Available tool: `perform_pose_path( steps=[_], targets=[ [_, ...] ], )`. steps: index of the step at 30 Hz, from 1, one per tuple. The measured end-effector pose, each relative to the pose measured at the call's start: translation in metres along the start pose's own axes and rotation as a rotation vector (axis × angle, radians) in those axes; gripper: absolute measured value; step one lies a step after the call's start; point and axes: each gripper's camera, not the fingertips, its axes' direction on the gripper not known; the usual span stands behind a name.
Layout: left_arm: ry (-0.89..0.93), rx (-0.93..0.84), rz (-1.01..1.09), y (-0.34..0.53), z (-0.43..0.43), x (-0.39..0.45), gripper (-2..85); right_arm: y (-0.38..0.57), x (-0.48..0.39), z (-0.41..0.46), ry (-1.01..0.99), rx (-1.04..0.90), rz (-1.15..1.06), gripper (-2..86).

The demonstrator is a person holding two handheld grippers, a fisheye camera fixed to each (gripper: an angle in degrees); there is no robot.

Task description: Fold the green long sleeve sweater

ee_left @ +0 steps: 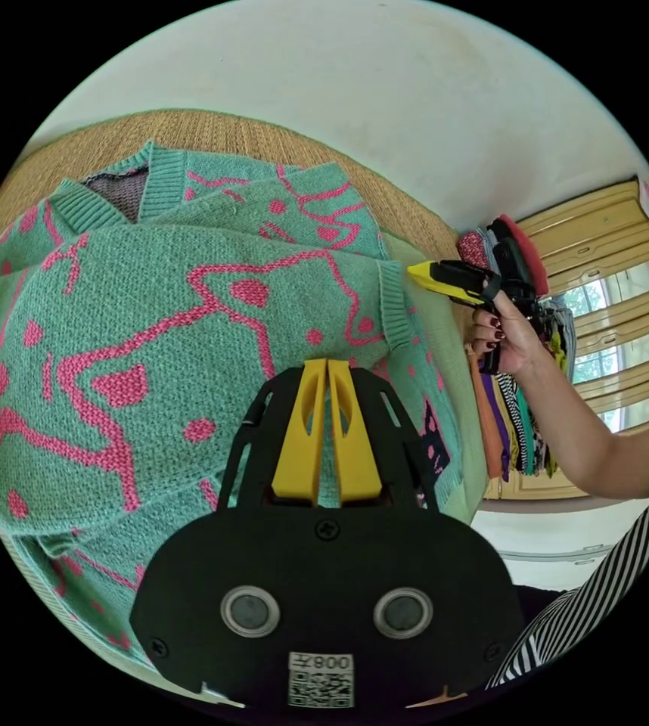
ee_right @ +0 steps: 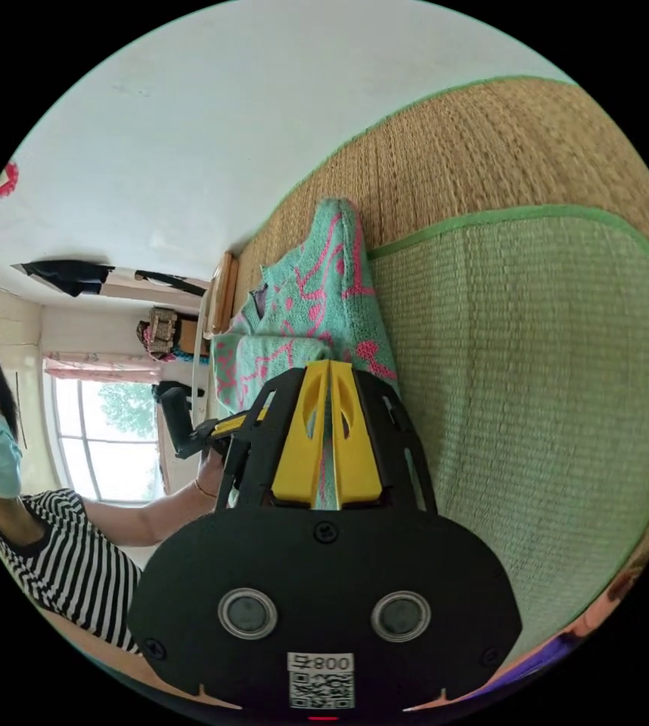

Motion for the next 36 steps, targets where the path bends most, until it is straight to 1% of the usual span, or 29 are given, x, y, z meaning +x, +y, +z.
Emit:
perform_pose_path(
  steps=[4, 7, 10, 11, 12, 13, 15, 17, 19, 20, 22, 24, 27, 29, 30, 31, 36],
  targets=[
    [0.027, 0.083, -0.031, 0.015, -0.036, -0.013, 0.2, 0.015, -0.025, -0.004, -0.004, 0.041, -0.098, 0.2],
    [-0.038, 0.147, -0.092, 0.032, -0.073, -0.035, 0.2, 0.027, -0.050, 0.024, 0.064, -0.063, -0.196, 0.1],
    [-0.143, 0.167, -0.186, 0.051, -0.101, -0.070, 0.2, 0.041, -0.058, 0.069, 0.246, -0.192, -0.263, 0.1],
    [-0.160, 0.151, -0.202, 0.054, -0.103, -0.077, 0.2, 0.047, -0.055, 0.088, 0.349, -0.255, -0.269, 0.1],
    [-0.159, 0.110, -0.223, 0.060, -0.103, -0.091, 0.2, 0.053, -0.055, 0.098, 0.376, -0.242, -0.287, 0.1],
    [-0.095, 0.129, -0.222, 0.066, -0.107, -0.101, 0.2, 0.056, -0.056, 0.099, 0.375, -0.213, -0.301, 0.1],
    [-0.066, 0.112, -0.220, 0.069, -0.116, -0.106, 0.2, 0.062, -0.058, 0.105, 0.396, -0.217, -0.318, 0.1],
    [-0.110, 0.110, -0.209, 0.069, -0.134, -0.105, 0.1, 0.063, -0.057, 0.106, 0.385, -0.245, -0.297, 0.0],
    [-0.205, 0.205, -0.200, 0.072, -0.176, -0.109, 0.2, 0.062, -0.058, 0.103, 0.370, -0.241, -0.285, 0.0],
    [-0.218, 0.230, -0.206, 0.073, -0.187, -0.113, 0.2, 0.061, -0.062, 0.099, 0.366, -0.210, -0.298, 0.0],
    [-0.269, 0.312, -0.243, 0.075, -0.228, -0.138, 0.1, 0.058, -0.070, 0.096, 0.390, -0.173, -0.331, 0.0],
    [-0.330, 0.330, -0.275, 0.073, -0.248, -0.158, 0.1, 0.050, -0.074, 0.099, 0.454, -0.139, -0.358, 0.0],
    [-0.376, 0.262, -0.344, 0.070, -0.257, -0.194, 0.1, 0.040, -0.065, 0.118, 0.532, -0.153, -0.361, 0.0],
    [-0.374, 0.204, -0.381, 0.072, -0.253, -0.213, 0.1, 0.038, -0.057, 0.133, 0.540, -0.198, -0.346, 0.1],
    [-0.369, 0.170, -0.374, 0.076, -0.249, -0.219, 0.1, 0.041, -0.057, 0.135, 0.541, -0.173, -0.357, 0.1],
    [-0.368, 0.200, -0.361, 0.081, -0.253, -0.220, 0.1, 0.042, -0.056, 0.136, 0.547, -0.175, -0.362, 0.1],
    [-0.315, 0.221, -0.397, 0.105, -0.279, -0.225, 0.2, 0.061, -0.052, 0.144, 0.590, -0.119, -0.394, 0.1]
  ],
)
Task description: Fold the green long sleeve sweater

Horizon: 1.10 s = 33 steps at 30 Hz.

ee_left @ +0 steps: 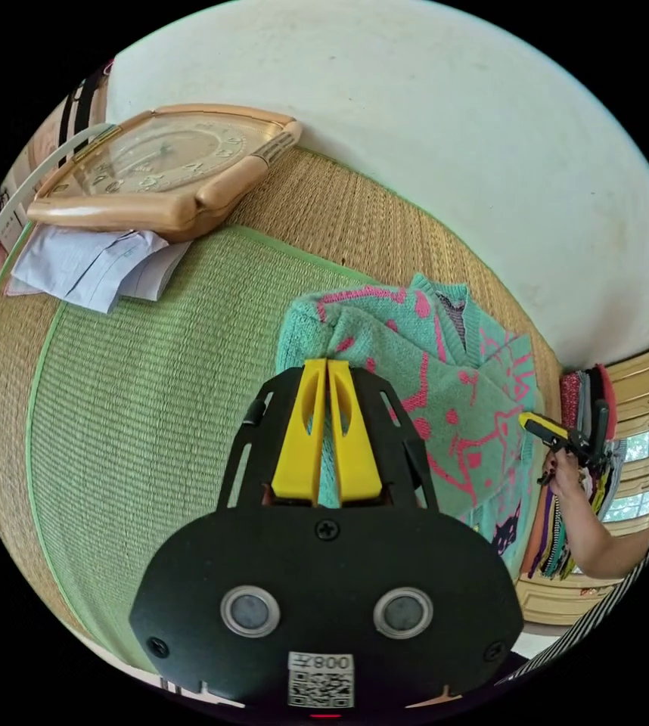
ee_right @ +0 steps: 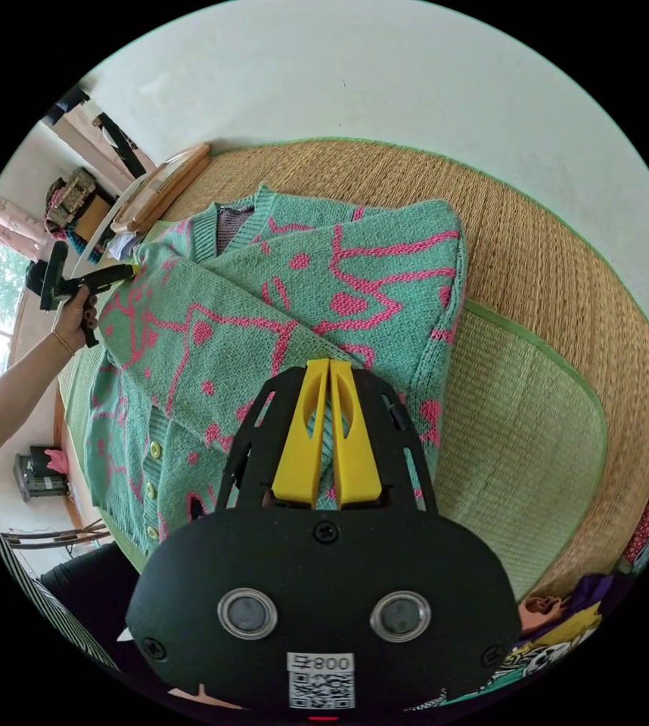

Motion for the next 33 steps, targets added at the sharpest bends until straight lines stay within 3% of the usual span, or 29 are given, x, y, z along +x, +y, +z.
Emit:
perform_pose_path(
  steps=[8, 16, 24, 33],
  targets=[
    [0.248, 0.073, -0.100, 0.070, -0.080, -0.035, 1.9, 0.010, 0.016, 0.010, -0.083, -0.025, 0.074, 0.2],
    [0.271, -0.238, -0.293, 0.215, -0.137, -0.079, 8.5, 0.061, 0.057, -0.018, -0.287, 0.068, 0.225, 0.9],
    [0.245, -0.514, -0.430, 0.331, -0.156, -0.075, 9.5, 0.180, 0.065, -0.013, -0.271, -0.270, 0.338, 5.3],
    [0.246, -0.488, -0.453, 0.357, -0.170, -0.074, 9.3, 0.253, 0.083, 0.006, -0.309, -0.366, 0.466, 7.9]
  ],
)
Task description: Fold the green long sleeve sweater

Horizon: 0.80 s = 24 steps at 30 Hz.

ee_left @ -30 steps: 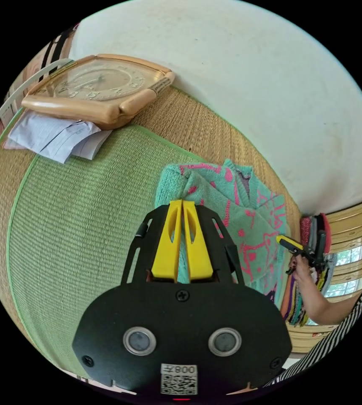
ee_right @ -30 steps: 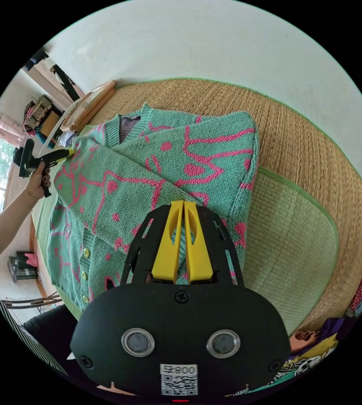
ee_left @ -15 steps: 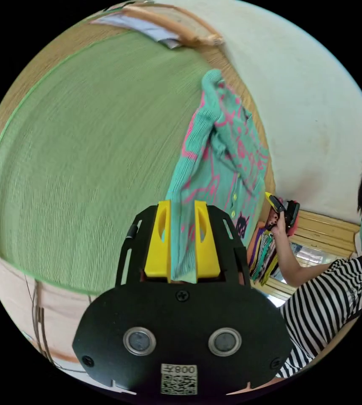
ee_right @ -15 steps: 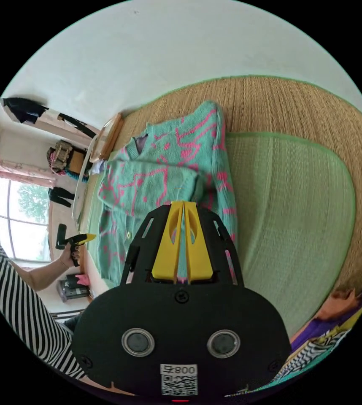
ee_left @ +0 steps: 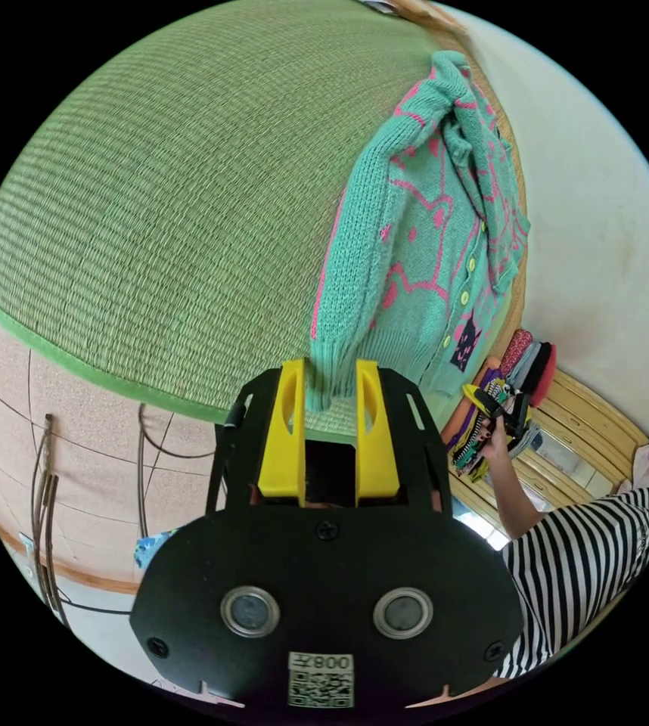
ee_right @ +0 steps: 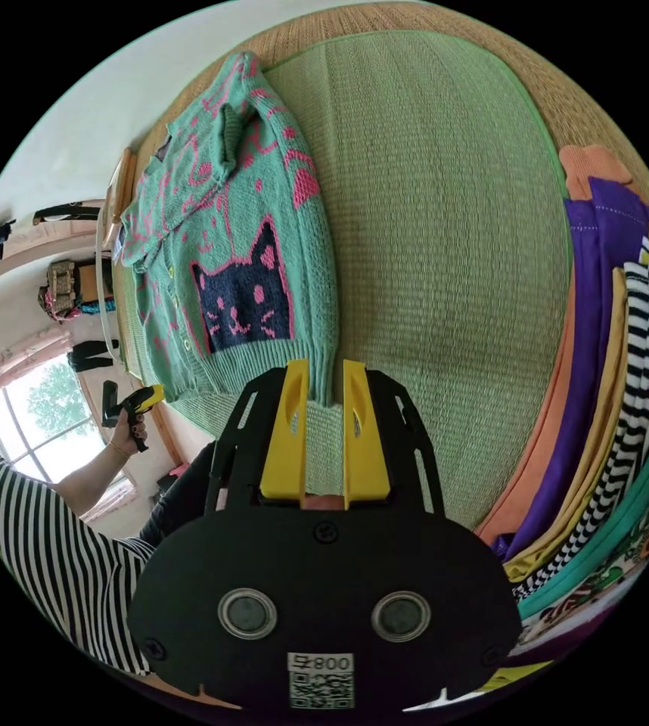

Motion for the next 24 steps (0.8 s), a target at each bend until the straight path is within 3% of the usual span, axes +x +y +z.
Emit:
perform_pose_path(
  steps=[16, 21, 24],
  targets=[
    [-0.012, 0.011, -0.032, 0.046, -0.017, -0.012, 5.4, 0.004, 0.026, 0.016, -0.003, 0.066, 0.089, 6.4],
    [-0.037, -0.023, -0.016, 0.054, -0.015, -0.005, 3.4, -0.003, 0.024, 0.014, 0.076, 0.023, 0.090, 3.3],
    [-0.001, -0.019, -0.028, 0.066, -0.022, -0.007, 2.9, -0.005, 0.027, 0.015, 0.009, -0.017, 0.069, 1.6]
  ],
)
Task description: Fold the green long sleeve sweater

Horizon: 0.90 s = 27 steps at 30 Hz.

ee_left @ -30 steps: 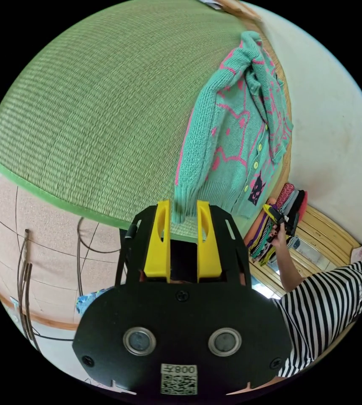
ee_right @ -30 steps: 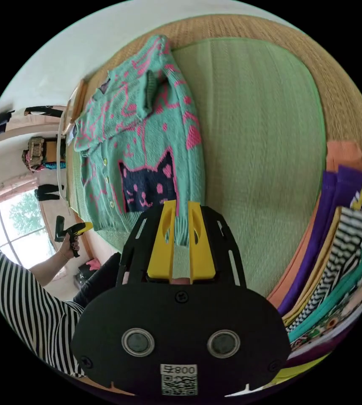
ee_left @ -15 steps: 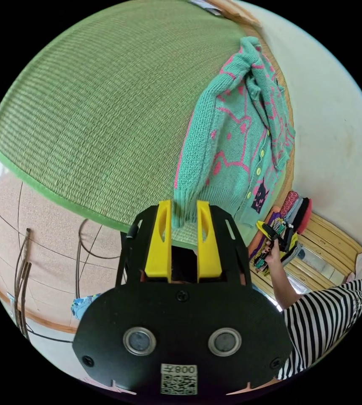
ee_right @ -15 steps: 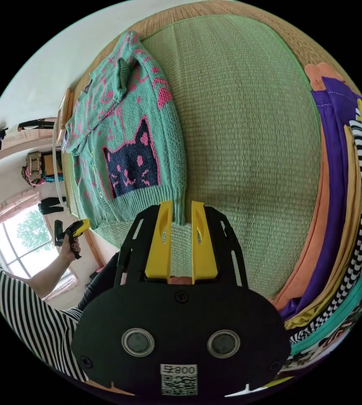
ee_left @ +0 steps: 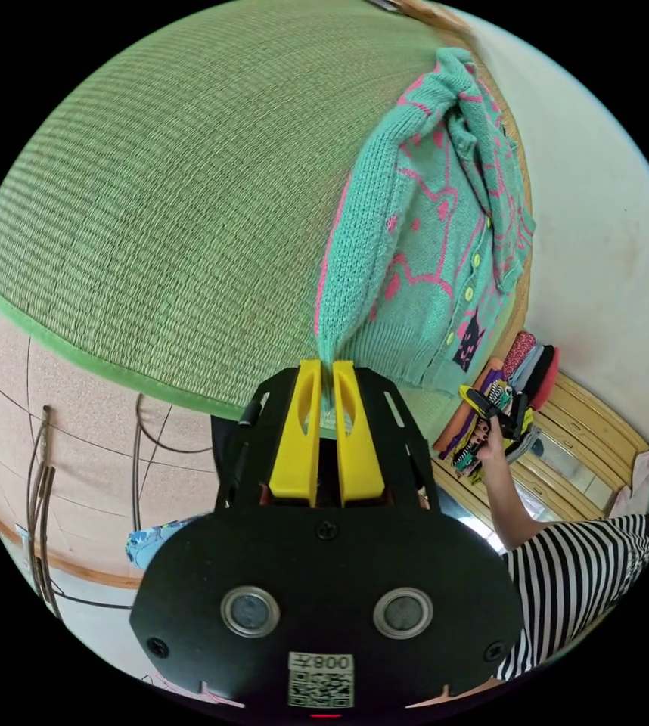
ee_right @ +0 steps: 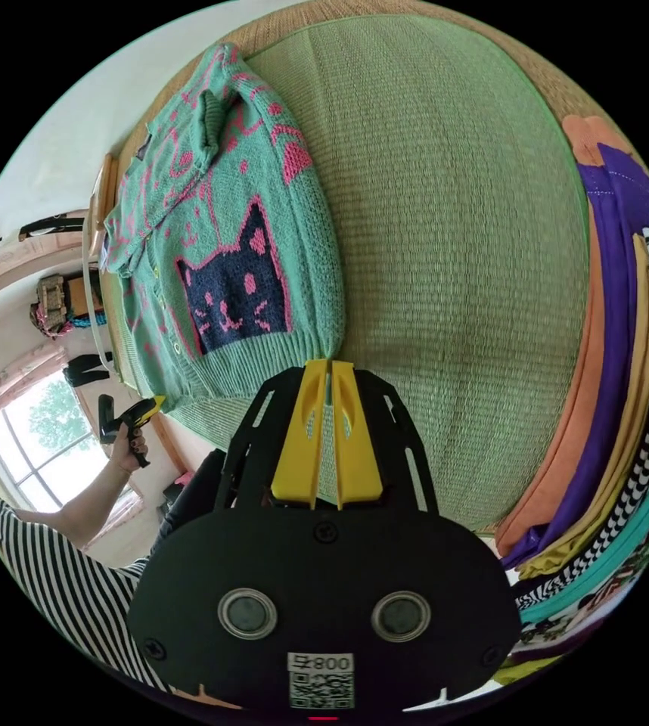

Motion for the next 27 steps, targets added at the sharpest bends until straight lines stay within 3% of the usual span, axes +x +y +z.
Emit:
perform_pose_path(
  steps=[22, 27],
  targets=[
    [0.076, -0.046, -0.115, 0.089, -0.053, -0.007, 2.4, 0.063, 0.034, -0.019, -0.173, -0.189, 0.050, 0.2],
    [0.122, 0.014, -0.038, 0.070, -0.082, 0.019, 2.4, 0.043, 0.013, -0.061, -0.173, -0.138, -0.087, 0.2]
  ],
)
